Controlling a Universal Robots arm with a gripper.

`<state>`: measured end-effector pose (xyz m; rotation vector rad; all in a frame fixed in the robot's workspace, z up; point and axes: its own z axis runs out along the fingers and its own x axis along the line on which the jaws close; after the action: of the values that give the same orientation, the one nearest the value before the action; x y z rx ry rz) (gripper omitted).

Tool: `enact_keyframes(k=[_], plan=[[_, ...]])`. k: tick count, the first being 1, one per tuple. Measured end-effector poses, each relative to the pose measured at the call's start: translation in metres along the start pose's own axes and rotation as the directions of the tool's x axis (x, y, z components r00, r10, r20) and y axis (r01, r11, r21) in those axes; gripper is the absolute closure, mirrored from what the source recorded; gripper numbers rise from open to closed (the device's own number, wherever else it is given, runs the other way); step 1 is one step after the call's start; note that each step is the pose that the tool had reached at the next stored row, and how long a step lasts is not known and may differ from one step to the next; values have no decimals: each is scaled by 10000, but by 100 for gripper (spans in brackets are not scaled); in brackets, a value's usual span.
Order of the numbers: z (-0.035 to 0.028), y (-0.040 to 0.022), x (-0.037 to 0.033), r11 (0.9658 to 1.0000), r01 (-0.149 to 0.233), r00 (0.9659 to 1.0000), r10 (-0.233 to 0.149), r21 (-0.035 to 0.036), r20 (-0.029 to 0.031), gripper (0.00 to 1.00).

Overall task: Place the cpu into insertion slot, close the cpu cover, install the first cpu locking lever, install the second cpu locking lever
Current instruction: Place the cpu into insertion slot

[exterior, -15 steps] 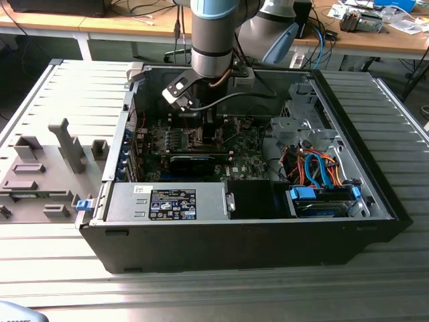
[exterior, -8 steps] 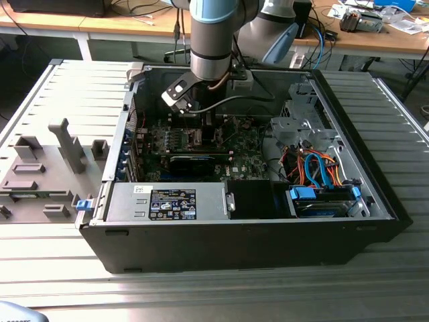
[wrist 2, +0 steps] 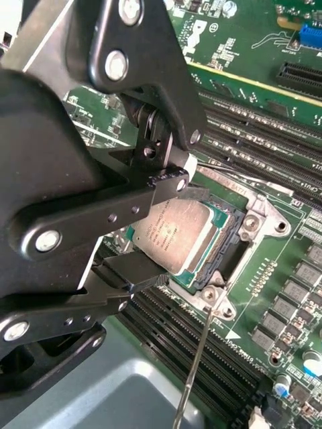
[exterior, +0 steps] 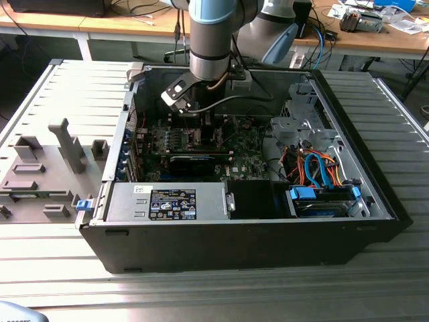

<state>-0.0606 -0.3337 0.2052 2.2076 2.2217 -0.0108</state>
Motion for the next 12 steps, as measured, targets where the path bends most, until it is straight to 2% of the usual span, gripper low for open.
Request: enact_keyframes(k=[2,4,12], plan=[[22,-3,0,10000,-15,10000,15,1,77,45],[39,-3,0,10000,-18,9999,18,2,119,45],[64,-4,3,10000,12,9999,-12,3,156,45]])
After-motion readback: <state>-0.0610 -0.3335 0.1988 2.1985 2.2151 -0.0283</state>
